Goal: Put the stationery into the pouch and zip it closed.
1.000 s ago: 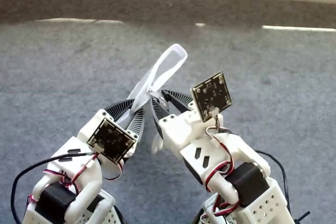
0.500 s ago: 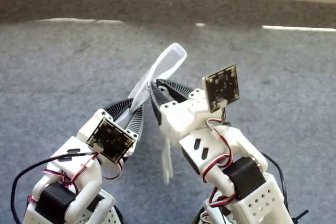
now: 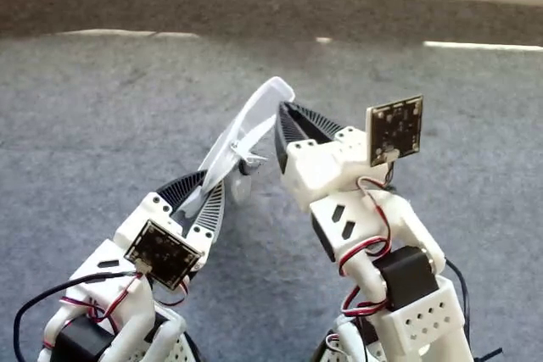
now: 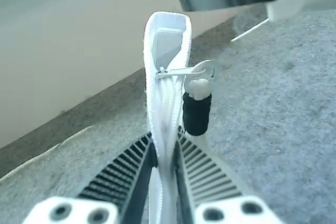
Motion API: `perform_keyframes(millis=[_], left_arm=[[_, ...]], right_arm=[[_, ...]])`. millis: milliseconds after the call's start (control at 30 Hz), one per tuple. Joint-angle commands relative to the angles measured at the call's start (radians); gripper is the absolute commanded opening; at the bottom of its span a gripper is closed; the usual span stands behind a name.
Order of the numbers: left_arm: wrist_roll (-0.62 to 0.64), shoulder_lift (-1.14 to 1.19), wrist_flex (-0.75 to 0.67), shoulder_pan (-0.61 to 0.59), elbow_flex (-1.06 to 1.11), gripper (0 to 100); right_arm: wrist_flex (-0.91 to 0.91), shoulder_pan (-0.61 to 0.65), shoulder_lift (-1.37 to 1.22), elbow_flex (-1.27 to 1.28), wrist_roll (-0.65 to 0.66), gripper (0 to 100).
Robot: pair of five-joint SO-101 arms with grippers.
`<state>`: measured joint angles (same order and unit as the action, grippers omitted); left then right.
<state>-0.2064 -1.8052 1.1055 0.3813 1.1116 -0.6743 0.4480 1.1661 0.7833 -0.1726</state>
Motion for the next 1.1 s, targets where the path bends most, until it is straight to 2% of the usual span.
perform_keyframes(millis=[0, 67, 133, 300, 433, 600, 867, 1067], left_arm=[[-0.006, -0.013, 0.000, -0.008, -0.008, 0], [-0.006, -0.013, 0.000, -0.008, -0.008, 0], [-0.006, -0.012, 0.000, -0.012, -0.007, 0], [-0.006, -0.008, 0.000, -0.013, -0.007, 0], [-0.006, -0.008, 0.000, -0.013, -0.007, 0], [-0.006, -0.008, 0.000, -0.013, -0.007, 0], [-0.006, -0.012, 0.000, -0.015, -0.007, 0], [-0.006, -0.012, 0.000, -0.015, -0.007, 0]], right_arm=[[0.016, -0.025, -0.005, -0.010, -0.003, 0.5], [-0.004, -0.021, 0.002, -0.012, -0.002, 0.6], [-0.111, 0.027, 0.002, -0.019, 0.017, 2.9], [-0.318, 0.153, 0.022, -0.142, 0.084, 18.0], [-0.403, 0.208, 0.027, -0.170, 0.167, 18.0], [-0.410, 0.246, 0.021, -0.163, 0.173, 18.0], [-0.526, 0.248, 0.028, -0.176, 0.172, 18.0], [-0.527, 0.248, 0.028, -0.176, 0.167, 18.0]])
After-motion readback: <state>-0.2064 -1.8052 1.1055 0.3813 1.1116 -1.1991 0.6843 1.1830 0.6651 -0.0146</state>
